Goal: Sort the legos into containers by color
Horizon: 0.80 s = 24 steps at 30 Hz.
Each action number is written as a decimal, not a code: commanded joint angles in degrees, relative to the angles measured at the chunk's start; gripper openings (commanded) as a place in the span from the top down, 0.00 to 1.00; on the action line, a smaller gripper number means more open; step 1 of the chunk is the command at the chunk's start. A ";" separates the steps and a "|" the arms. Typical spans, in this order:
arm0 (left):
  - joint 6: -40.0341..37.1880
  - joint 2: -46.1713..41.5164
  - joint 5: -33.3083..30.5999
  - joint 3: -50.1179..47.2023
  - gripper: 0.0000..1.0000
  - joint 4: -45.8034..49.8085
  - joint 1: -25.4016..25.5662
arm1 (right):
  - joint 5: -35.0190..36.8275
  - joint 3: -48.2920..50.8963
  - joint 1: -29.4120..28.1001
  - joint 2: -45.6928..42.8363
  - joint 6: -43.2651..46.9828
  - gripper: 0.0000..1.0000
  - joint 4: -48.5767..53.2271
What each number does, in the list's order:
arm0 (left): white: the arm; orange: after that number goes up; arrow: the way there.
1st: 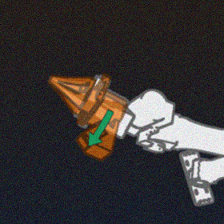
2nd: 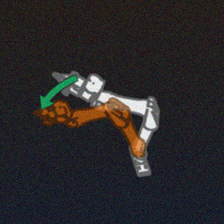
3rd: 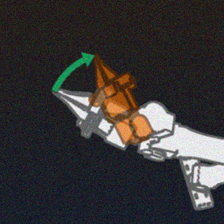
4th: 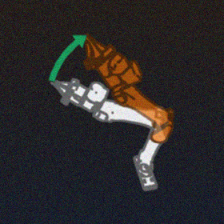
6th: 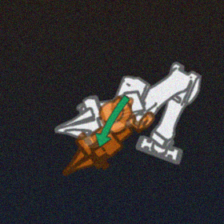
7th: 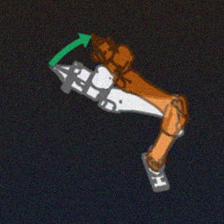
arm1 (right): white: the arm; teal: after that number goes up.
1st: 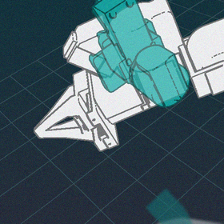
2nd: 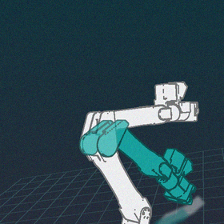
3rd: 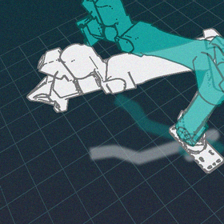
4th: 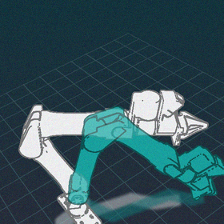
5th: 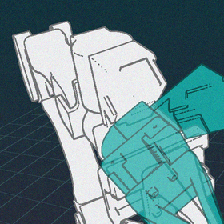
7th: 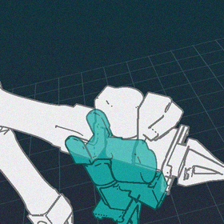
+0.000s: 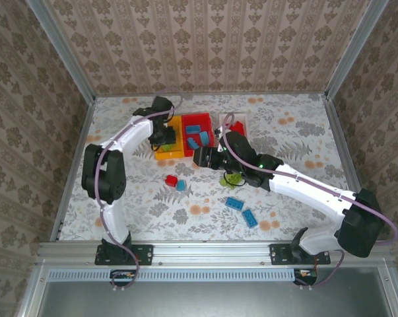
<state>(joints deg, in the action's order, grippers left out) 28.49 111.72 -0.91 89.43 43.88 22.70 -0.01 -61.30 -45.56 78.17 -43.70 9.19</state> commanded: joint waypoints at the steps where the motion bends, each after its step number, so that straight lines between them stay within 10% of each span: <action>1: 0.34 1.17 2.30 1.91 0.62 0.42 -0.29 | 0.19 -0.50 0.30 1.11 -0.16 0.33 1.12; 17: 3.29 -10.23 3.59 -3.29 0.39 -0.24 0.46 | 8.97 2.23 -0.23 -1.89 -1.29 0.32 19.29; 24: 7.63 -26.58 3.70 -16.27 0.32 -5.40 10.62 | 11.42 14.45 -4.27 -10.41 -9.36 0.29 36.27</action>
<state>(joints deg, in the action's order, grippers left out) 33.06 90.28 1.78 77.87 40.36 28.60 8.93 -51.35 -48.18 70.28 -48.56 33.47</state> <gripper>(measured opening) 0.673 0.705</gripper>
